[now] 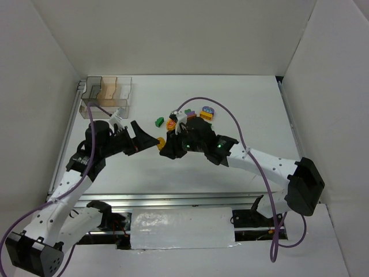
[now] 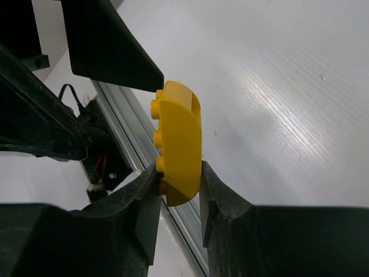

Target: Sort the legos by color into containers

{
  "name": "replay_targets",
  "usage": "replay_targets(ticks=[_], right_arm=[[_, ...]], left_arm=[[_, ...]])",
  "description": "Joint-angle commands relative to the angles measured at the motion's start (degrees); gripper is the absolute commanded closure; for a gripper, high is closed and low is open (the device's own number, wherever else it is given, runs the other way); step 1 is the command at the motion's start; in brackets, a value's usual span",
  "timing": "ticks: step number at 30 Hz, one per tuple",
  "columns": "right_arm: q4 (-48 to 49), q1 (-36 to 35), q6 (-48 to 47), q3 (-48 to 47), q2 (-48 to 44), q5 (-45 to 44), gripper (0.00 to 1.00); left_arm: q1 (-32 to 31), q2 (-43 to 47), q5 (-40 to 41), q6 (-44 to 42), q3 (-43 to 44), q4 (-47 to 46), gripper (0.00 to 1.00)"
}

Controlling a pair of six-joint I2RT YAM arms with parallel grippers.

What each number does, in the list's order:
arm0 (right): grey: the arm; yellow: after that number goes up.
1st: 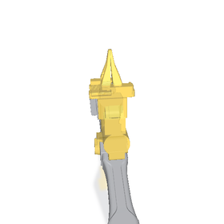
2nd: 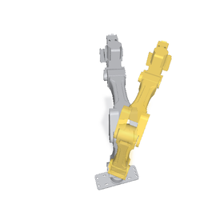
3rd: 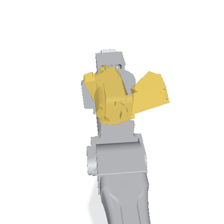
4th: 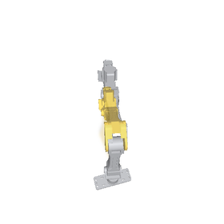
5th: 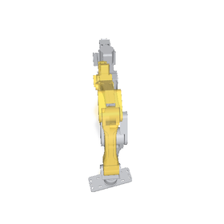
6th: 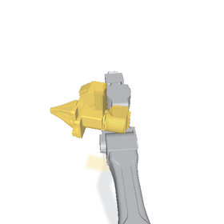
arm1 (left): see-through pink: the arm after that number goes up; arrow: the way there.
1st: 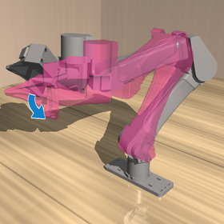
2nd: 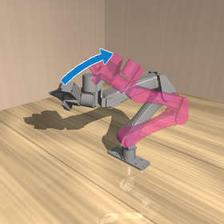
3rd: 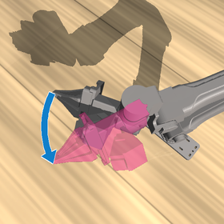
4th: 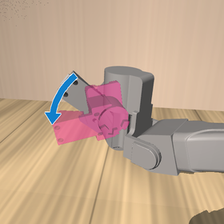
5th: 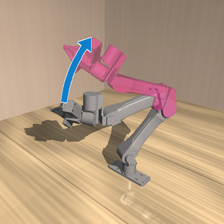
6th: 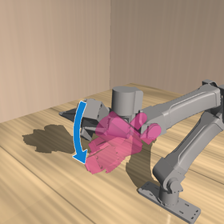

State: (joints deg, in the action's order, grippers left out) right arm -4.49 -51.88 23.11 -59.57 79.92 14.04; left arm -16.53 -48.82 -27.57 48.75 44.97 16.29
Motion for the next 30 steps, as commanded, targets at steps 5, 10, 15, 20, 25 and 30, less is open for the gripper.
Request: replay_targets(ticks=[5, 10, 15, 20, 25, 30], right_arm=[[3.7, -2.0, 2.02, -5.11, 1.2, 1.51, 1.0], [4.31, -3.67, 2.37, -4.77, 0.85, 0.28, 1.0], [4.32, -4.11, 2.55, -5.55, 2.17, 0.9, 1.0], [3.35, -4.28, 3.16, -6.08, 2.52, -3.13, 1.0], [2.38, -4.37, 4.04, -6.61, 2.35, -7.01, 0.74], [3.0, -3.93, 5.36, -3.1, -1.42, -12.17, 0.0]], left_arm=[[-0.34, 0.13, -1.87, 3.19, 0.21, -3.81, 0.07], [-0.43, -0.57, -0.29, 3.1, -0.32, -3.29, 0.13], [-0.43, -1.28, 0.07, 3.1, -0.41, -3.55, 0.34], [-0.52, -1.81, -0.29, 2.4, 0.55, -2.76, 0.85], [-0.52, -3.65, 0.32, 0.03, 3.63, -0.48, 1.0], [-0.43, -6.72, 7.14, -3.3, 8.37, 2.76, 1.0]])
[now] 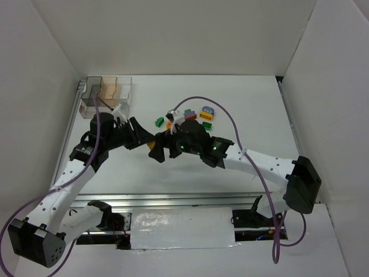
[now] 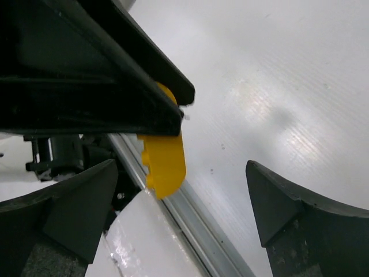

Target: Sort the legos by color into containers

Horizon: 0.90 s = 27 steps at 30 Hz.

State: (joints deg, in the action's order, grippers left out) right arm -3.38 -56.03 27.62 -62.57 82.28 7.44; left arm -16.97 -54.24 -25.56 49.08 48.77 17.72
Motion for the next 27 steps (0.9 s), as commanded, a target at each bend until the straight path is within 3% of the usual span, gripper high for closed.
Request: replay_targets(ticks=[1, 5, 7, 10, 13, 16, 19, 22, 27], right_arm=[[1.53, 0.74, 1.03, 0.6, -5.97, -6.73, 0.0], [1.27, 2.33, 2.09, 8.15, -13.71, -11.21, 0.0], [0.05, 2.42, 3.23, 10.52, -18.44, -16.46, 0.0], [-1.19, 2.68, 4.03, 15.61, -24.24, -17.99, 0.0], [-3.04, 2.59, 4.46, 18.61, -28.73, -16.68, 0.0], [-4.35, 2.85, 4.73, 21.07, -32.52, -15.18, 0.0], [-5.67, 2.59, 4.82, 23.44, -35.69, -14.21, 0.0], [-5.24, 2.77, 5.17, 26.17, -38.24, -13.6, 0.0], [-2.34, 2.68, 5.61, 28.55, -38.08, -10.35, 0.0]], left_arm=[[0.1, -2.18, 7.87, -4.51, 6.05, 2.66, 1.0], [1.06, -7.79, 30.61, -5.41, 16.33, 10.05, 1.0], [1.68, -9.82, 42.54, -5.57, 18.1, 7.88, 1.0], [5.44, -17.46, 52.33, -8.38, 24.16, 4.1, 1.0], [13.6, -30.08, 52.55, -9.44, 33.98, 0.76, 1.0], [16.61, -37.76, 45.62, -13.64, 40.76, -3.55, 1.0], [18.89, -45.94, 46.47, -17.61, 51.82, -3.04, 1.0], [21.35, -50.78, 51.92, -17.09, 54.76, -1.72, 1.0], [24.53, -56.67, 52.8, -16.82, 54.15, -5.85, 1.0]])
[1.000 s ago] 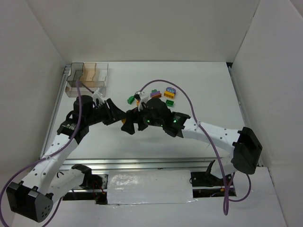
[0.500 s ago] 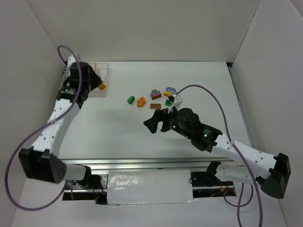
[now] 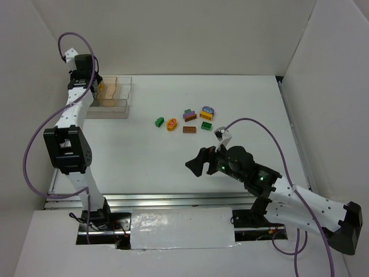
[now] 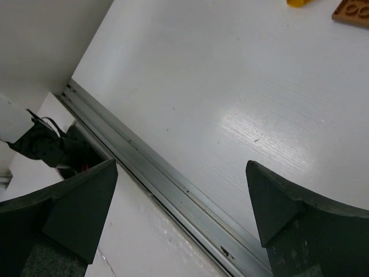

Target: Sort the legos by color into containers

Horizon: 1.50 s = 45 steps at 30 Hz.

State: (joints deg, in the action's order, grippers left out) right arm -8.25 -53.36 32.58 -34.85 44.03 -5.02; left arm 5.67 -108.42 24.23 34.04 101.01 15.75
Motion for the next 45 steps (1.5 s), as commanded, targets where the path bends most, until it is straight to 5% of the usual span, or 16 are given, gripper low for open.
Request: replay_targets(ticks=[1, 7, 22, 28, 29, 33, 35, 45], right_arm=[[2.63, 0.01, 0.47, 1.01, 0.53, 2.38, 0.0], [2.53, 0.01, -0.58, 1.36, 3.78, 1.41, 0.0], [4.47, 0.19, -1.11, 1.98, 7.12, 7.13, 0.0], [5.7, 0.01, -1.03, 2.42, 8.52, 8.79, 0.0], [5.7, 0.1, -0.94, 2.33, 8.88, 9.14, 0.0], [5.88, 0.01, -0.94, 2.16, 9.76, 9.32, 0.0], [5.88, 0.1, -1.03, 2.16, 9.93, 8.97, 0.0], [1.94, 0.1, 3.62, -0.57, 12.05, -1.82, 0.0]], left_arm=[[2.5, -3.45, 3.37, -1.61, 2.43, -3.1, 1.0], [2.85, -2.15, 8.55, 3.63, -5.72, -1.78, 1.0], [8.04, -7.5, -9.72, 5.95, -13.2, -15.12, 0.89], [8.48, -7.94, -11.92, 5.25, -16.11, -21.11, 0.65], [8.39, -8.12, -12.18, 5.24, -15.85, -20.85, 0.5], [8.48, -7.51, -12.36, 5.77, -16.46, -21.89, 0.24], [8.48, -6.98, -12.45, 6.04, -16.29, -21.81, 0.01], [2.78, 5.23, -4.56, 7.71, -12.87, -11.64, 0.0]])
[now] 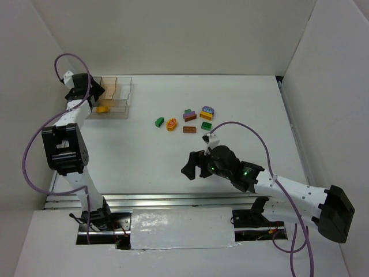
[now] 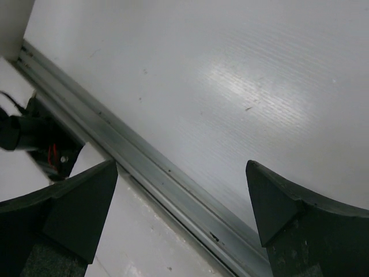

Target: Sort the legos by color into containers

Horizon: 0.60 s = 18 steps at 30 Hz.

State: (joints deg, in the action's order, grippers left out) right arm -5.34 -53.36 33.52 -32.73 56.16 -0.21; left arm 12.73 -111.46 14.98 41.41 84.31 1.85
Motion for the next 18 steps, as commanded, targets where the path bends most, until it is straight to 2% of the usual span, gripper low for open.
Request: replay_targets(ticks=[1, 4, 6, 7, 11, 13, 18], right_arm=[[-1.42, 0.19, 4.43, -2.95, -0.52, -10.48, 0.0], [-3.7, 0.63, 7.08, -3.57, -3.59, -15.51, 0.0], [-5.11, 0.89, 7.26, -3.83, -6.93, -16.05, 0.0], [-5.72, 0.81, 7.09, -3.74, -8.16, -15.88, 0.0], [-8.45, 0.89, 6.47, -2.78, -15.8, -13.34, 0.0], [-9.77, 0.89, 6.03, -2.08, -17.92, -11.93, 0.0], [-12.23, 0.89, 6.56, -0.67, -21.62, -8.85, 0.0]], left_arm=[[-6.03, 9.06, 7.14, -0.44, 5.23, 6.81, 0.0], [-16.55, 10.65, 8.66, -4.22, 12.69, 15.68, 0.0], [-20.71, 11.52, 8.05, -7.99, 13.07, 17.22, 0.01], [-24.3, 12.22, 5.61, -11.66, 11.94, 16.44, 0.0], [-30.65, 10.14, -3.7, -18.9, 12.27, 17.56, 0.0], [-34.07, 8.37, -5.04, -21.44, 13.24, 18.8, 0.0], [-41.2, 3.01, 0.74, -25.41, 12.28, 19.69, 0.01]])
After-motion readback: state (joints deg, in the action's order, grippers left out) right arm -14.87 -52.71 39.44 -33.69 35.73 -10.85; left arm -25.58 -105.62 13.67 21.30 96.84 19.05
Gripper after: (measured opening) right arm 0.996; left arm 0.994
